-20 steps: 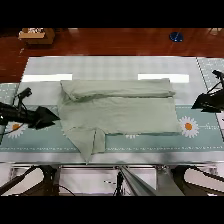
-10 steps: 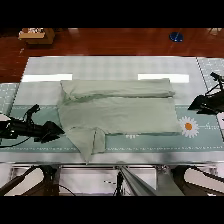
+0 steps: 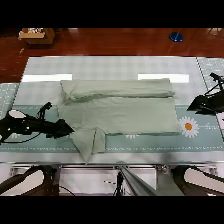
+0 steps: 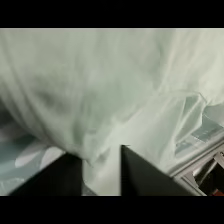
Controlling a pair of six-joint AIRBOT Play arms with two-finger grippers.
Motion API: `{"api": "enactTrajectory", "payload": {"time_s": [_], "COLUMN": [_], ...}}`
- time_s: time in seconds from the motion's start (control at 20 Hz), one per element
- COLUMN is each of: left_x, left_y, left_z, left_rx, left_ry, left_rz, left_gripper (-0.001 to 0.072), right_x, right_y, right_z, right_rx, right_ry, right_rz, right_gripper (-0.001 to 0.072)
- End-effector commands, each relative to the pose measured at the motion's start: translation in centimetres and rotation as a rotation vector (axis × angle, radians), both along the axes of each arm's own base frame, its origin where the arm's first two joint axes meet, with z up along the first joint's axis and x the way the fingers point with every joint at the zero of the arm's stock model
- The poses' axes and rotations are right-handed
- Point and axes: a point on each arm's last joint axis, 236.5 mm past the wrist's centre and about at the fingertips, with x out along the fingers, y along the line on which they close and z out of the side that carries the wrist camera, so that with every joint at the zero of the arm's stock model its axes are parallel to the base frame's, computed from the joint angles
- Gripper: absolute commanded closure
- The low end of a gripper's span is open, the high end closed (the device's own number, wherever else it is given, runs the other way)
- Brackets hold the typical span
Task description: Fold the shirts.
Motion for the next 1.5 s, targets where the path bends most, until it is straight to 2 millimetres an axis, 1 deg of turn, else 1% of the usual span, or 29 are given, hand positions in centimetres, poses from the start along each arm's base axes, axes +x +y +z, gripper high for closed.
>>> {"api": "enactTrajectory", "payload": {"time_s": [0.0,0.1,0.2,0.25,0.4,0.45,0.55,0.65,0.75,0.85,1.1,1.15,1.25,1.3,1.35,1.4,1.45], "left_x": [0.6,0.3,-0.1,-0.3,-0.6,-0.6,-0.7,-0.7,-0.7,-0.7,-0.7,-0.7,-0.7,-0.6,-0.4,0.2,1.0], "left_y": [-1.7,-1.8,-1.8,-1.7,-1.8,-1.8,-1.8,-1.8,-1.8,-1.8,-1.8,-1.8,-1.8,-1.8,-1.9,-1.8,-1.8], "left_z": [-0.7,-0.5,-0.3,-0.2,0.0,0.0,0.1,0.1,0.1,0.1,0.1,0.1,0.1,0.2,0.4,1.1,2.0], "left_rx": [-0.001,-0.013,-0.026,-0.029,-0.04,-0.043,-0.046,-0.046,-0.046,-0.046,-0.046,-0.046,-0.046,-0.047,-0.051,-0.054,-0.057], "left_ry": [-0.017,-0.008,0.008,0.016,0.021,0.023,0.015,0.015,0.015,0.015,0.016,0.016,0.016,0.013,0.006,-0.013,-0.042], "left_rz": [-0.012,-0.019,-0.025,-0.029,-0.038,-0.04,-0.052,-0.052,-0.052,-0.052,-0.052,-0.052,-0.052,-0.054,-0.06,-0.068,-0.079], "left_gripper": [0.0689,0.0686,0.0686,0.0686,0.0686,0.0686,0.0686,0.0686,0.0686,0.0686,0.0686,0.0686,0.0685,0.0686,0.0686,0.0686,0.0686], "right_x": [-0.1,-0.1,-1.1,-1.8,-3.8,-4.7,-6.1,-6.0,-5.4,-4.6,-5.3,-5.2,-4.9,-4.6,-4.2,-3.4,-2.3], "right_y": [0.5,0.4,-0.6,-0.7,0.6,0.9,0.8,0.7,1.2,2.2,5.3,5.8,7.0,7.6,8.4,9.1,9.5], "right_z": [0.2,0.2,-0.4,-0.8,-2.5,-3.2,-4.9,-6.3,-7.0,-7.5,-9.8,-9.9,-9.8,-9.4,-8.6,-7.3,-5.5], "right_rx": [0.023,0.02,-0.025,-0.004,0.165,0.204,0.208,0.186,0.205,0.234,0.198,0.195,0.204,0.231,0.272,0.313,0.342], "right_ry": [0.002,0.004,0.042,0.062,0.098,0.118,0.141,0.123,0.093,0.062,0.086,0.086,0.079,0.068,0.046,0.005,-0.053], "right_rz": [-0.001,-0.001,0.008,-0.016,-0.16,-0.194,-0.224,-0.242,-0.279,-0.305,-0.22,-0.201,-0.167,-0.155,-0.13,-0.098,-0.072], "right_gripper": [0.0175,0.0173,0.0173,0.0173,0.017,0.0161,0.0161,0.0164,0.0166,0.0176,0.0183,0.026,0.057,0.0667,0.0666,0.0666,0.0666]}}
